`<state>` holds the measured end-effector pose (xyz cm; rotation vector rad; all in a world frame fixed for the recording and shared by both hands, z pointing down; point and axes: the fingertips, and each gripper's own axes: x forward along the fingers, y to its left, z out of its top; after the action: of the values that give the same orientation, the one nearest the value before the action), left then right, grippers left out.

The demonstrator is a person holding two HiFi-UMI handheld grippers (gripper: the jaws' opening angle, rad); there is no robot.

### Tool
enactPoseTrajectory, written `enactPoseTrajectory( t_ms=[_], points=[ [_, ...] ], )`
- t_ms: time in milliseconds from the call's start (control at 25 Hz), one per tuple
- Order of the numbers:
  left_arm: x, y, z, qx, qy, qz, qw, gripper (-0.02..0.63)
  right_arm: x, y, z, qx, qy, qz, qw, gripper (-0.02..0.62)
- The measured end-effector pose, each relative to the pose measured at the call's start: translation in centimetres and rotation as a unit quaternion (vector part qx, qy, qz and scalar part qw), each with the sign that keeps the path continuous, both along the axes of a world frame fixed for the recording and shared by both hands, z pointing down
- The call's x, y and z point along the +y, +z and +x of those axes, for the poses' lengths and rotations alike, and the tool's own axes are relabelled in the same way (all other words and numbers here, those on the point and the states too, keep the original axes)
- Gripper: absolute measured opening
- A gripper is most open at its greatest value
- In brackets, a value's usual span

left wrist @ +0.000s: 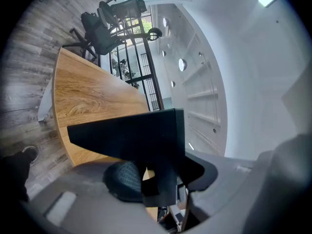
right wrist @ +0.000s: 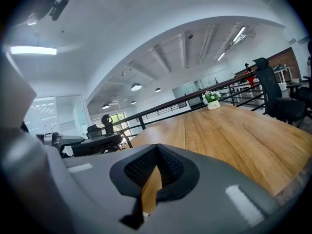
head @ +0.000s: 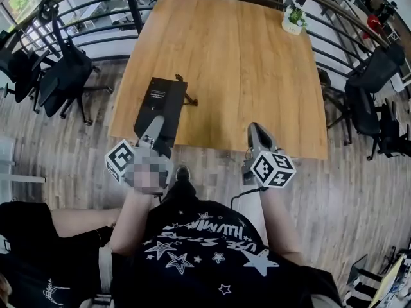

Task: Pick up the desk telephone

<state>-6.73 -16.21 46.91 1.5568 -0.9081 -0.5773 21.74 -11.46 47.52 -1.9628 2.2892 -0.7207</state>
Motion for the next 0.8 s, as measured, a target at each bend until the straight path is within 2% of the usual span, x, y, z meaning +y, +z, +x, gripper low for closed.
enactPoseTrajectory(
  t_ms=[280,800],
  points=[
    [5.1,-0.3,0.3,0.006,-0.005,0.008,0.9999,0.193,5.0,0.4,-0.3,-0.012,-0.022,0.003,1.0,-0.002],
    [9.9,-1.6,0.2,0.008,-0.023,0.008,0.9997,0.192,8.6,-1.5,-0.6,-0.006,-0.054,0.008,0.998,-0.002]
  ],
)
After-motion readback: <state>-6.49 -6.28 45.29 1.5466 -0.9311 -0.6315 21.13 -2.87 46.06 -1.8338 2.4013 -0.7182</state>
